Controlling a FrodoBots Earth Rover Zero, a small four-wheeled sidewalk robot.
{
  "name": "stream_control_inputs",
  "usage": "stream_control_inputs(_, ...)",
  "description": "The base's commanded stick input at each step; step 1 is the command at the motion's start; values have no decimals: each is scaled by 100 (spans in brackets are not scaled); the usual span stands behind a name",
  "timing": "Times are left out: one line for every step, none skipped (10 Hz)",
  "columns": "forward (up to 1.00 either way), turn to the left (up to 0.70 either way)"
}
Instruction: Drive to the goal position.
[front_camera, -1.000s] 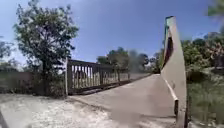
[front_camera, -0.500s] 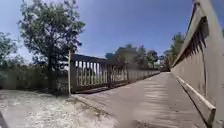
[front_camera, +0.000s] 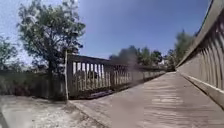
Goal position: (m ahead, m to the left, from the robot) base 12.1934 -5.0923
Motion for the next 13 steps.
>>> stream_control_inputs(70, -14)
stream_control_inputs(70, -14)
stream_control_inputs(70, -14)
stream_control_inputs(70, -14)
stream_control_inputs(70, -14)
stream_control_inputs(70, -14)
stream_control_inputs(70, -14)
stream_control_inputs(70, -14)
stream_control_inputs(70, -14)
stream_control_inputs(70, -14)
stream_control_inputs(70, -14)
stream_control_inputs(70, -14)
stream_control_inputs(70, -14)
